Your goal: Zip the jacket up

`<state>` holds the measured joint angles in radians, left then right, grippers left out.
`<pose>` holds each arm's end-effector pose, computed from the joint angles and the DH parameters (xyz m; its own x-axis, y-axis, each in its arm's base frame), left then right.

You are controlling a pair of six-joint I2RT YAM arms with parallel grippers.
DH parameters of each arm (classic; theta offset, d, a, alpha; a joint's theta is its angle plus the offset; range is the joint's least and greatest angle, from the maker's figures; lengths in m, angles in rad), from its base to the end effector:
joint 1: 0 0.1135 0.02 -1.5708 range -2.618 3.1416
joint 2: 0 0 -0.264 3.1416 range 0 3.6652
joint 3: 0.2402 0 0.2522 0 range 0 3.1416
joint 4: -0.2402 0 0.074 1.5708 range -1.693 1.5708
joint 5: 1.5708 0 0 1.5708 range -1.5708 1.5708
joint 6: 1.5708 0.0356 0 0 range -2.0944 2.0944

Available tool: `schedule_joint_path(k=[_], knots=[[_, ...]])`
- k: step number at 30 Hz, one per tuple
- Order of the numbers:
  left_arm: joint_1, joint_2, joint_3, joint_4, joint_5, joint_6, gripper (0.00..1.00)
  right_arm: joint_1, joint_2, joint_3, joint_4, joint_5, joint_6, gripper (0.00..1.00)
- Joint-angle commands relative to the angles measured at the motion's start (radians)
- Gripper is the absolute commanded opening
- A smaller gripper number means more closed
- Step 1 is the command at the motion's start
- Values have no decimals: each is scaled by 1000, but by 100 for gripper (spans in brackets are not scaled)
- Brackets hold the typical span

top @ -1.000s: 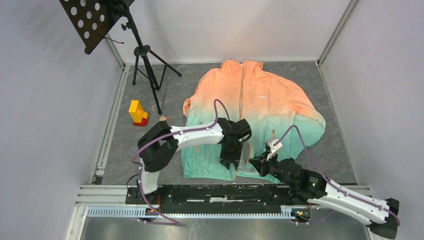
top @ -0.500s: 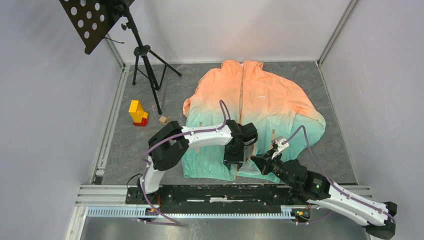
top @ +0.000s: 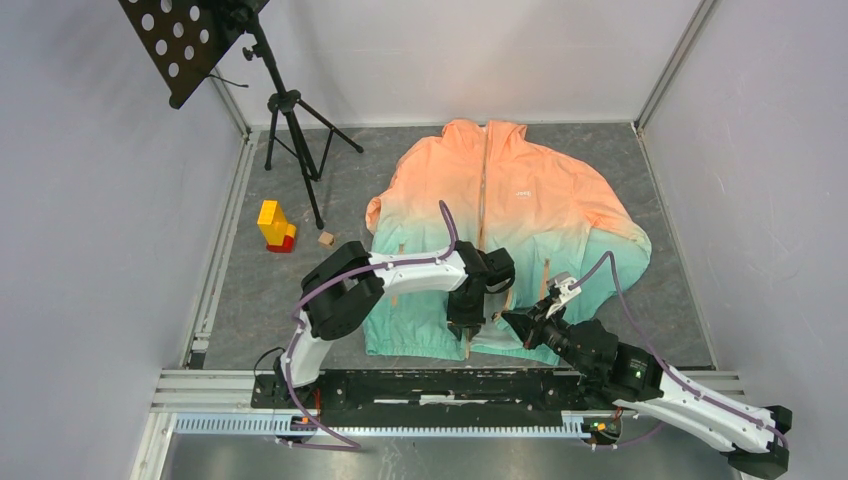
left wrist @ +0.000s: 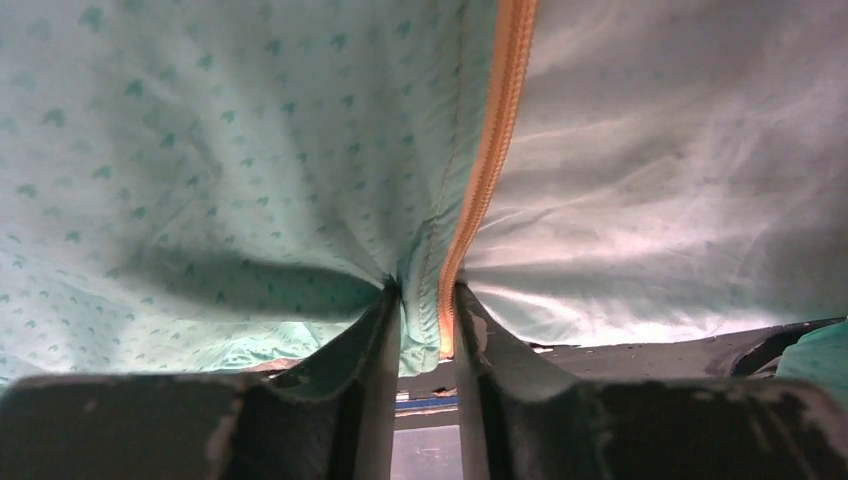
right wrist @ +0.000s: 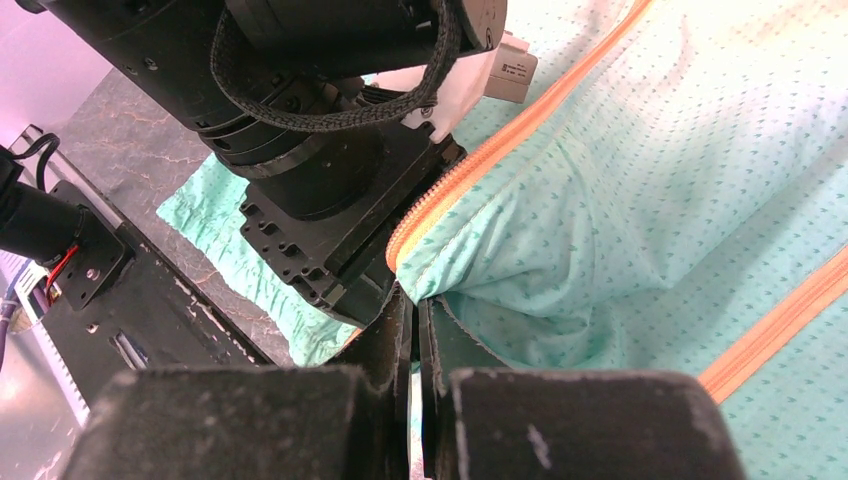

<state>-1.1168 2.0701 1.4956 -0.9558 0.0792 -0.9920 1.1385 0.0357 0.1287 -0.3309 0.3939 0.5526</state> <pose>0.1681 -0.3509 0.1531 -0.9908 0.1276 0.0440 0.1240 0.9893 -0.0771 0.0536 0.0836 0.1802 -0.4421 0.1987 -0.8747 -0.5288 0.7299 0.4331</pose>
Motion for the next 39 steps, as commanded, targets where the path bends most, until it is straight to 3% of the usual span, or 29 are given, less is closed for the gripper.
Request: schedule_joint_path(k=[1, 12, 22, 26, 30, 36, 39], knots=[[-4, 1, 16, -11, -45, -17, 28, 1, -8, 17, 23, 7, -1, 0], [-2, -94, -42, 40, -56, 8, 13, 1, 25, 20, 32, -16, -16, 0], [15, -308, -209, 209, -71, 108, 13, 1, 150, 34, 49, -10, -55, 0], [27, -399, -296, 296, -46, 172, 5, 1, 191, 57, 65, -27, -80, 0], [35, -521, -423, 458, -12, 293, 2, 1, 229, 63, 169, -183, -191, 0], [37, -824, -693, 778, -168, 472, 2, -5, 363, 94, 298, -365, -278, 0], [38, -938, -820, 947, -194, 530, 2, -57, 467, 102, 405, -545, -294, 0]])
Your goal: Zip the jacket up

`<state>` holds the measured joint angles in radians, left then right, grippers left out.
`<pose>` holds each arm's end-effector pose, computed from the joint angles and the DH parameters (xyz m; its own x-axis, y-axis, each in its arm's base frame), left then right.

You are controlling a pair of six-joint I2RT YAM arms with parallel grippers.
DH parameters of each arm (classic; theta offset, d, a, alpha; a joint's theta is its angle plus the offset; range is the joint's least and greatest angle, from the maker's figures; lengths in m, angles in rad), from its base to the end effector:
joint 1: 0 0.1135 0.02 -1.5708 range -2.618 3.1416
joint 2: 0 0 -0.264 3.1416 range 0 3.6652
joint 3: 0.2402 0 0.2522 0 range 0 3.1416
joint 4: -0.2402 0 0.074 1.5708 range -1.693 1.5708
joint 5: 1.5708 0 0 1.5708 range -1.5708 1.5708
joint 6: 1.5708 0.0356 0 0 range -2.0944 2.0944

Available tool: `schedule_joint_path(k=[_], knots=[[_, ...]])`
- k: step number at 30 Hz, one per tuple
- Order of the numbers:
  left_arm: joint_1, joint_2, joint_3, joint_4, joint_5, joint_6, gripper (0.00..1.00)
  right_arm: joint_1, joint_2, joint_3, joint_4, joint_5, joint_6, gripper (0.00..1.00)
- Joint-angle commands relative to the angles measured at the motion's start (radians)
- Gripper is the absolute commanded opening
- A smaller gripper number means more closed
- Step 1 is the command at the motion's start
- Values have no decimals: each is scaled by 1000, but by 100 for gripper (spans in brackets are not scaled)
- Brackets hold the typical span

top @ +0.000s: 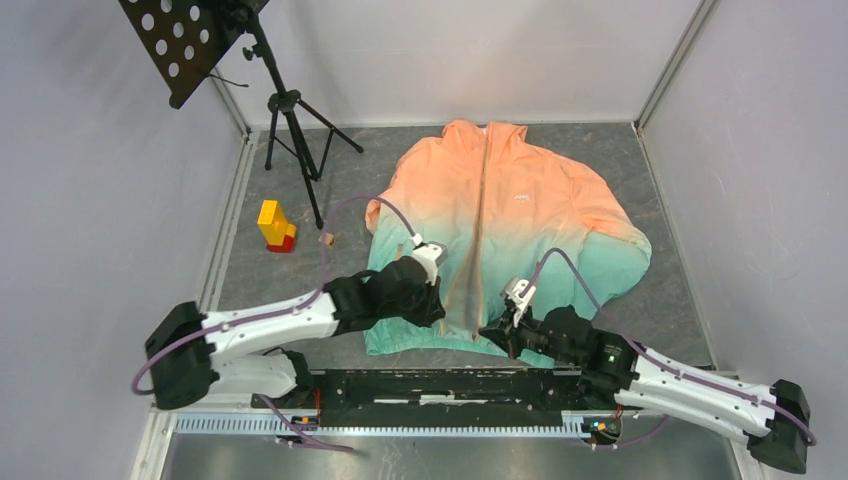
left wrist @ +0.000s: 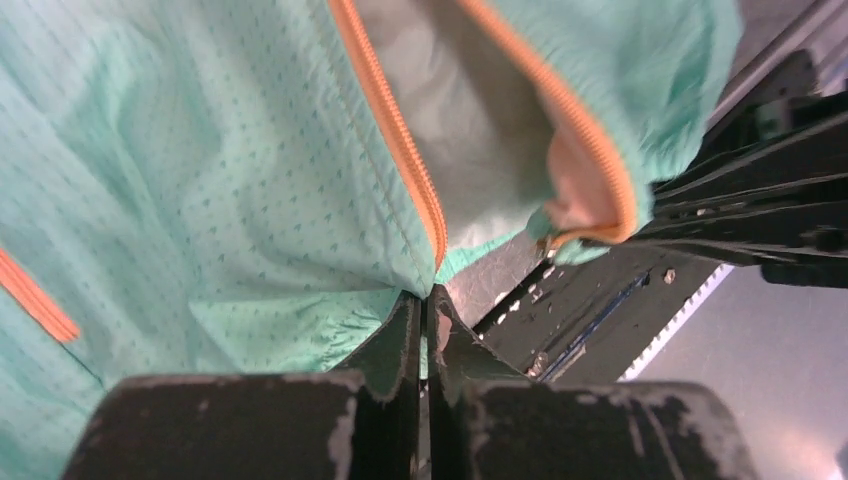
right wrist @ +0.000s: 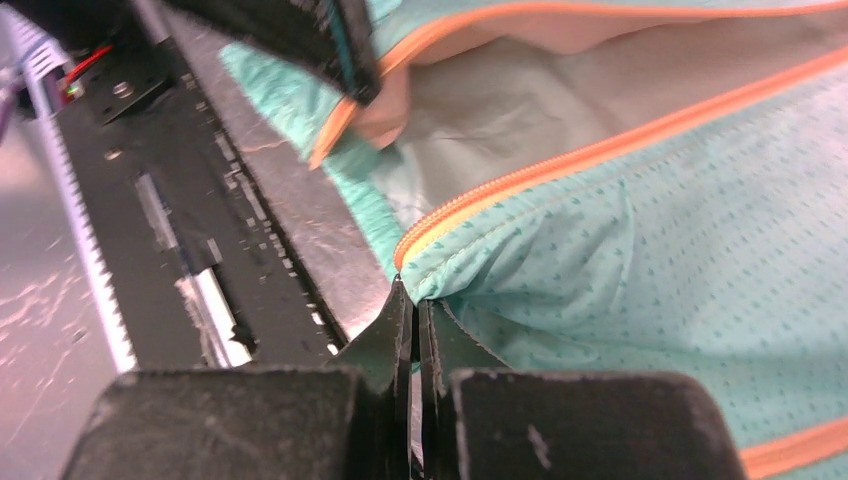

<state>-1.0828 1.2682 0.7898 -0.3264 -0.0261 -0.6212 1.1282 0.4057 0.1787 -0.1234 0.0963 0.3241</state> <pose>0.1238 -0.2313 0.2270 -0.7837 0.2356 -0.5747 0.5145 0.7646 -0.3882 0.0598 0.1182 0.1835 -0.4135 -0.1323 -0.9008 -0.7691 0.5803 0.2678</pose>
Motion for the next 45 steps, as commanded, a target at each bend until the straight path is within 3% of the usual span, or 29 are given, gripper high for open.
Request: schedule_joint_path(k=[1, 6, 9, 15, 23, 31, 45], knots=[[5, -165, -142, 360, -106, 170, 2, -85, 129, 48, 247, -335, -65, 0], [4, -248, -199, 404, -99, 212, 2, -362, 247, 8, 471, -767, -1, 0], [3, -294, -237, 433, -97, 203, 2, -421, 300, -22, 613, -920, 46, 0], [3, -312, -276, 500, -58, 182, 2, -421, 376, -68, 808, -965, 118, 0], [2, -267, -266, 534, 33, 184, 2, -421, 415, -65, 775, -917, 18, 0], [3, -257, -268, 579, 120, 146, 2, -425, 466, -77, 846, -959, -71, 0], [3, -236, -275, 599, 147, 136, 2, -457, 420, -147, 974, -946, -53, 0]])
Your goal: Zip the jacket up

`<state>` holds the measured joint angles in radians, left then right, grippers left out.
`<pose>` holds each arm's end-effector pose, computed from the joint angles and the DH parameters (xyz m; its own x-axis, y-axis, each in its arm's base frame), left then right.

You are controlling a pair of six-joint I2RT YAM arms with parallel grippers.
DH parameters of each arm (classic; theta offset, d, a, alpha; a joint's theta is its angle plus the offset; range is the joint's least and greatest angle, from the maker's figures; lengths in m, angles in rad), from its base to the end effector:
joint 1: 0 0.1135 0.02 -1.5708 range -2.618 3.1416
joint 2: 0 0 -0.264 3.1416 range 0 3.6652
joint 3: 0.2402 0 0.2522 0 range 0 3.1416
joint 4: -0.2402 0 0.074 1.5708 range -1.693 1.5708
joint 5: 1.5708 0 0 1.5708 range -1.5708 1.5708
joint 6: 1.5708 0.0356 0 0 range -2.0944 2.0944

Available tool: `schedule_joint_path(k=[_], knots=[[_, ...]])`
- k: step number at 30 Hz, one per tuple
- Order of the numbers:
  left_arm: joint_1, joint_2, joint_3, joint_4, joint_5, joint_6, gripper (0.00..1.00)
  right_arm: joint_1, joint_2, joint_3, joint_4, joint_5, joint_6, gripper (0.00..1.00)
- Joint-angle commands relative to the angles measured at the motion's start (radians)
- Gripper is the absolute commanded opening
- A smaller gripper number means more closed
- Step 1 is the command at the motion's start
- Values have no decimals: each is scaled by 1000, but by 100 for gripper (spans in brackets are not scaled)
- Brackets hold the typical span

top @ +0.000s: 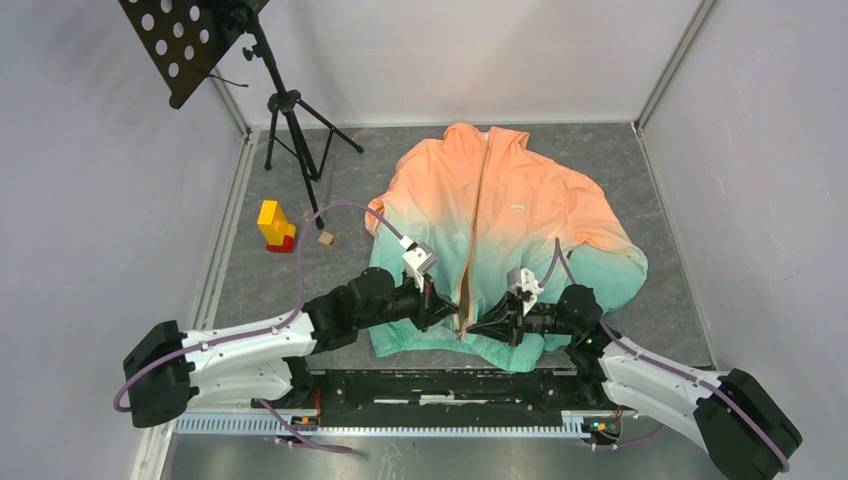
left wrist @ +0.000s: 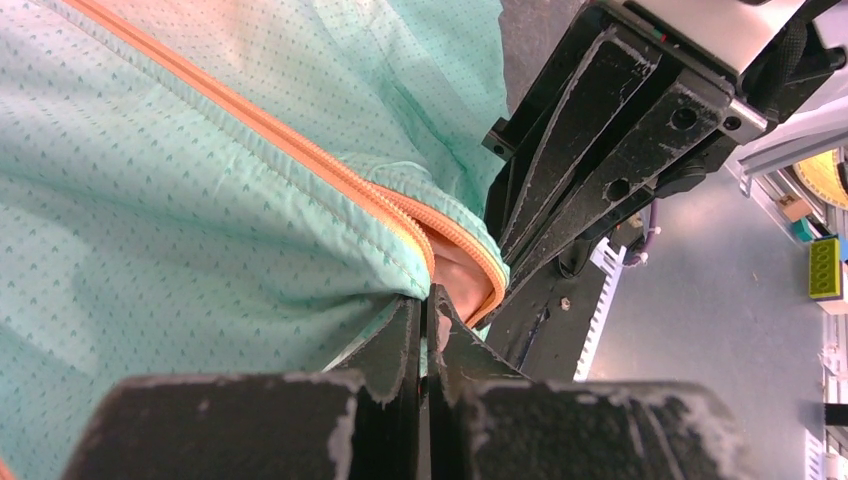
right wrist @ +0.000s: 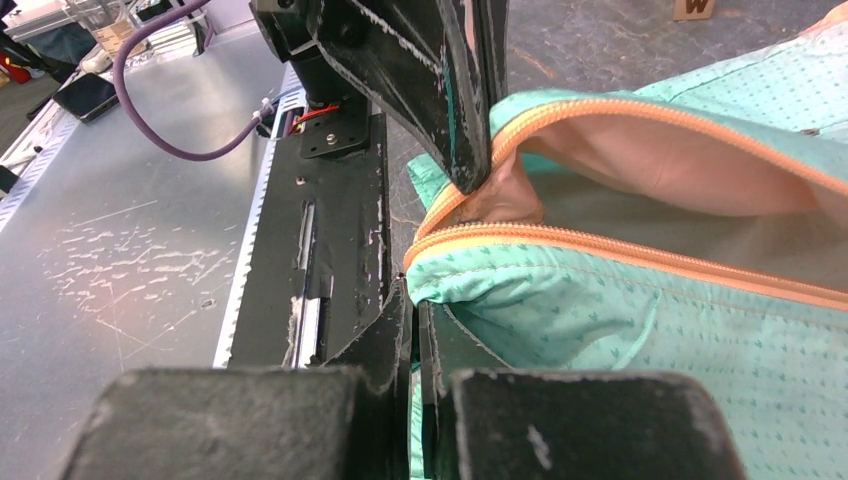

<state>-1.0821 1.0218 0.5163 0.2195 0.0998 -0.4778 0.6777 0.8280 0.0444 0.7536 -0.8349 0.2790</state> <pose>0.1051 -0.2053 0.2417 -0.5422 0.0452 -0.8390 0.7591 0.4544 -0.4661 0.1043 0.1178 0.1746 -0.2973 -0.0020 -0.9548 -0.9530 0.0613 0.2967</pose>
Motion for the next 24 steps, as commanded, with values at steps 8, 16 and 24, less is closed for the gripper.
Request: schedule_joint_path(k=[8, 16, 24], knots=[[3, 23, 13, 44, 30, -6, 2, -7, 9, -29, 141, -22, 8, 0], [2, 16, 11, 46, 44, -14, 2, -7, 8, -29, 144, -17, 5, 0], [3, 31, 15, 50, 63, -19, 2, -9, 4, -30, 145, 7, -2, 0]])
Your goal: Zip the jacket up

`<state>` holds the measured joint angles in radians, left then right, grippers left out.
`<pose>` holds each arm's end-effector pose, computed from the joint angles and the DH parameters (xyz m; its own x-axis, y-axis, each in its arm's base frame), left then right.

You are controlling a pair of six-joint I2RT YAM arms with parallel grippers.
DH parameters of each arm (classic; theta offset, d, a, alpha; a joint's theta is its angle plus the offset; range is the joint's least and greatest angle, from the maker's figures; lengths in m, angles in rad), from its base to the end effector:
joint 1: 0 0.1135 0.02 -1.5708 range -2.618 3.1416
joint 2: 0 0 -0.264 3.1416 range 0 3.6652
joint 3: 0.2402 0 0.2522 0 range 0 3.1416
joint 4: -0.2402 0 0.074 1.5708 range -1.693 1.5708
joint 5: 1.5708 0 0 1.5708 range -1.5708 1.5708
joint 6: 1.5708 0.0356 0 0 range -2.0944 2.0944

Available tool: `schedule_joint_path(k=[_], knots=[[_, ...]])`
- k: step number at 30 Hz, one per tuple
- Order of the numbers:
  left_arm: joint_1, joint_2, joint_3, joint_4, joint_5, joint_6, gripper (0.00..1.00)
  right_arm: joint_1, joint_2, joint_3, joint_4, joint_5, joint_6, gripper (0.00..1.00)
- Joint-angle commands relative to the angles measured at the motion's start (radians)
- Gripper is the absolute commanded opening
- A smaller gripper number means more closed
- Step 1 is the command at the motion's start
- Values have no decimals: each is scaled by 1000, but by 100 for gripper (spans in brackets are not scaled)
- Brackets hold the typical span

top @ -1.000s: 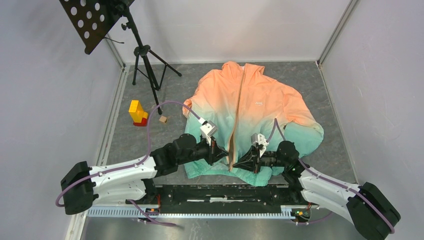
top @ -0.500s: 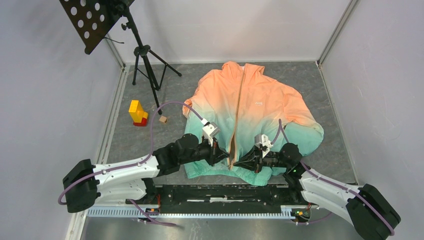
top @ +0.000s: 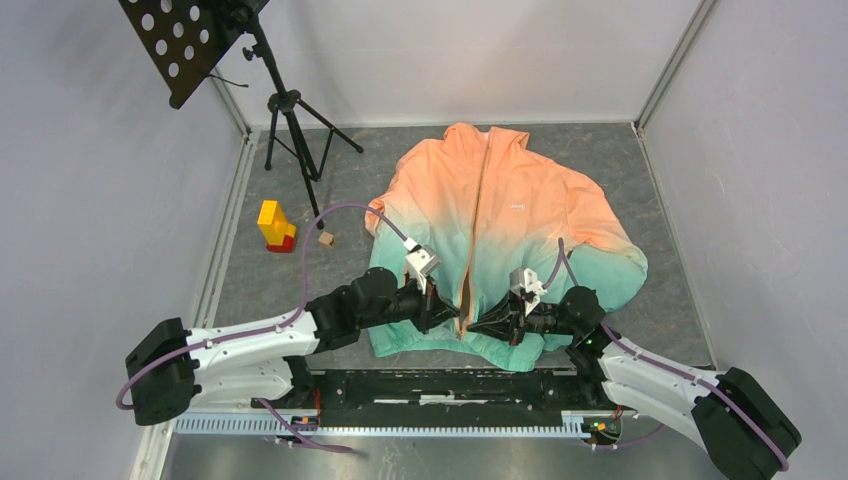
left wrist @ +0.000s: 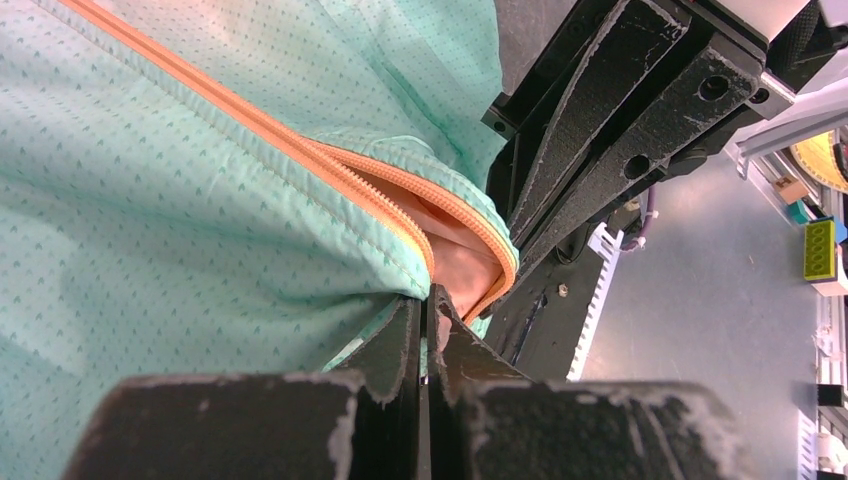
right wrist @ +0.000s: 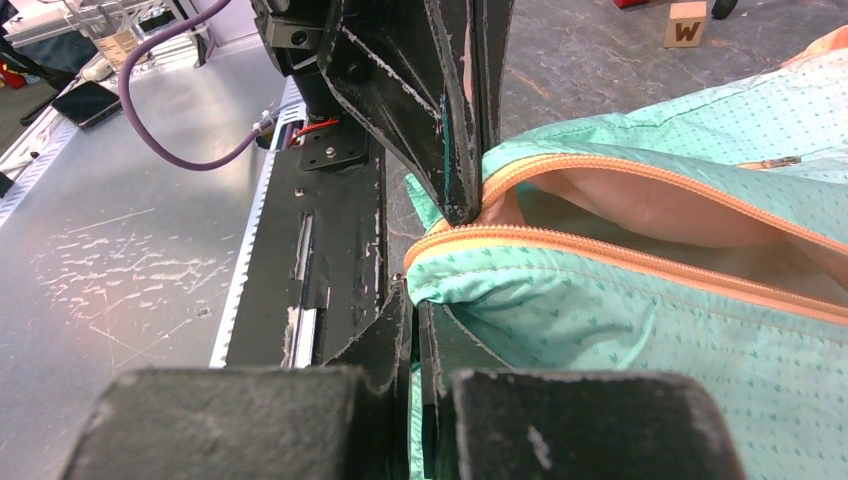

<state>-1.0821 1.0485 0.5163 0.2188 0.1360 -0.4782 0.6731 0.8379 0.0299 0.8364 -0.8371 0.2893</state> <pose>0.1055 -0.2087 0.2360 -0.5589 0.0800 -0.8253 0.7638 0.4371 -0.4749 0.1038 0.1166 0.1769 -0.2634 0.0343 -0.9641 -0.9628 0.0532 0.2650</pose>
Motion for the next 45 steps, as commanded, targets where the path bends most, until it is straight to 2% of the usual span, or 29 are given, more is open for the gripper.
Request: schedule_joint_path(k=[1, 5, 12, 16, 25, 28, 32, 35, 37, 39, 41, 43, 45], knots=[[3, 5, 15, 51, 28, -18, 2, -4, -8, -16, 63, 12, -14, 0], [2, 7, 9, 51, 21, -22, 2, -7, -16, -20, 77, 31, 2, 0], [2, 10, 7, 56, 28, -33, 2, -8, -29, -79, 202, 111, 112, 0], [3, 11, 1, 55, 45, -40, 2, -7, -28, -81, 184, 150, 101, 0], [3, -3, 34, -7, 52, -68, 3, -7, 37, -71, 195, 128, 101, 0], [3, 3, 45, -9, 58, -108, 17, -7, 45, -76, 206, 128, 105, 0], [3, 0, 30, 24, 77, -155, 25, -6, 47, -76, 217, 132, 105, 0], [3, -5, 27, 17, 73, -172, 39, -7, 55, -76, 233, 129, 113, 0], [4, -15, 25, 4, 66, -178, 45, -8, 61, -76, 244, 124, 119, 0], [5, -38, 16, -8, 46, -189, 56, -8, 62, -78, 245, 121, 121, 0], [7, -72, -4, -4, 35, -207, 74, -7, 59, -80, 242, 121, 120, 0], [9, -105, -32, 24, 35, -240, 88, -7, 62, -83, 242, 120, 122, 0], [11, -133, -60, 43, 43, -275, 95, -8, 64, -86, 249, 117, 129, 0]])
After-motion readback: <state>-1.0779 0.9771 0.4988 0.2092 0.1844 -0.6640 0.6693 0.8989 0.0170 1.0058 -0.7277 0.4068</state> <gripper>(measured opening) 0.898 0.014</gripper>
